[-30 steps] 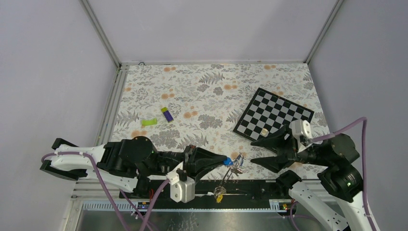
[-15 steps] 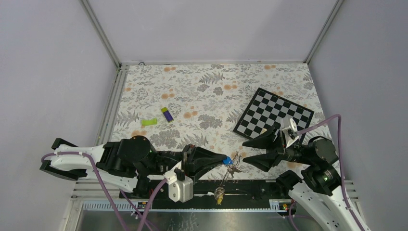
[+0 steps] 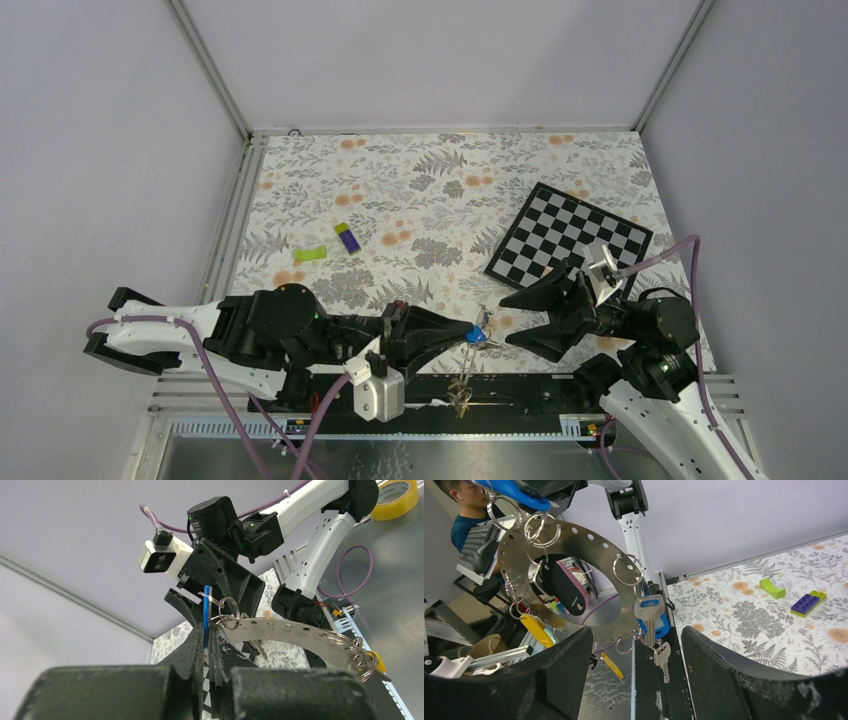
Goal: Remove the keys from the keyring
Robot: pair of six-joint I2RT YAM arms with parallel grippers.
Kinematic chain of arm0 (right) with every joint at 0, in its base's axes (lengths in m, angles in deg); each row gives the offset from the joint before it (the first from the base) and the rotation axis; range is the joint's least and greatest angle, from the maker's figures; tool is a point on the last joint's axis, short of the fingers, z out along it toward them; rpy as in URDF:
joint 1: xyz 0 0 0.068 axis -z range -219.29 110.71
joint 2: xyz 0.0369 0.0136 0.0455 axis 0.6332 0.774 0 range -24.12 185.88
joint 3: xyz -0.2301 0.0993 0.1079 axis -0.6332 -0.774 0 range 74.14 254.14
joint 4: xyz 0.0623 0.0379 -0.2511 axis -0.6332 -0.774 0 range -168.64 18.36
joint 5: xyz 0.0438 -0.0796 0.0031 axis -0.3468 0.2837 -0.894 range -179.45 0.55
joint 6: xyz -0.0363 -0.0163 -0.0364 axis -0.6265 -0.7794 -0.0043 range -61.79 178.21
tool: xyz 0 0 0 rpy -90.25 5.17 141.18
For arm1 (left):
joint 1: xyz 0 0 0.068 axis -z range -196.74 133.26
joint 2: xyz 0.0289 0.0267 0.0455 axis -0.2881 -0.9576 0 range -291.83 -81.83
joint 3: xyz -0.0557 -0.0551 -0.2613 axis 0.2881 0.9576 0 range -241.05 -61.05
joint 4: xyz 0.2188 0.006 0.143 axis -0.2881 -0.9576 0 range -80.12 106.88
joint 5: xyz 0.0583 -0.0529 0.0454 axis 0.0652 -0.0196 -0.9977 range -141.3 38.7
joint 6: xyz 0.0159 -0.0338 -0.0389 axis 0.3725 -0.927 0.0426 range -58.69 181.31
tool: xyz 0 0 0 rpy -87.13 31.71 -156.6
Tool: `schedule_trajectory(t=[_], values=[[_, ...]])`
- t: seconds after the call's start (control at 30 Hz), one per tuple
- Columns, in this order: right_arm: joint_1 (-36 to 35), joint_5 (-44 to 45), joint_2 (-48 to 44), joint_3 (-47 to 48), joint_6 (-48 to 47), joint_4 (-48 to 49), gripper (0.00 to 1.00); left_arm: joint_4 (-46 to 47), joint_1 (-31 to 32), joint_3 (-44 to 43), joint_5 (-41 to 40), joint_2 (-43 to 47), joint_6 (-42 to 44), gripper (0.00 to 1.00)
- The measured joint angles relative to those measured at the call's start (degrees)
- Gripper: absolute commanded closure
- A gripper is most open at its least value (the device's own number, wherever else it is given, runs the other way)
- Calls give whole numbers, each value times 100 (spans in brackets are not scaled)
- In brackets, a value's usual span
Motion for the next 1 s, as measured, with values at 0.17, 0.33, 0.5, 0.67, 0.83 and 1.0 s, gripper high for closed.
schedule_trajectory(t=[0.17, 0.33, 0.5, 0.67, 0.83, 1.0], values=[[0, -24, 68, -155, 240, 232, 26, 11, 0, 0, -17, 0, 35, 100], [0, -20, 101, -184, 339, 409, 25, 94, 0, 2, -24, -2, 79, 100], [0, -15, 208, -229, 372, 533, 25, 216, 0, 70, -31, -9, 103, 100], [0, -15, 345, -299, 374, 640, 25, 219, 0, 87, -39, -22, 105, 100], [0, -24, 492, -358, 442, 855, 24, 216, 0, 87, -44, -24, 109, 100], [0, -120, 575, -411, 540, 1064, 24, 219, 0, 87, -44, -35, 111, 100]])
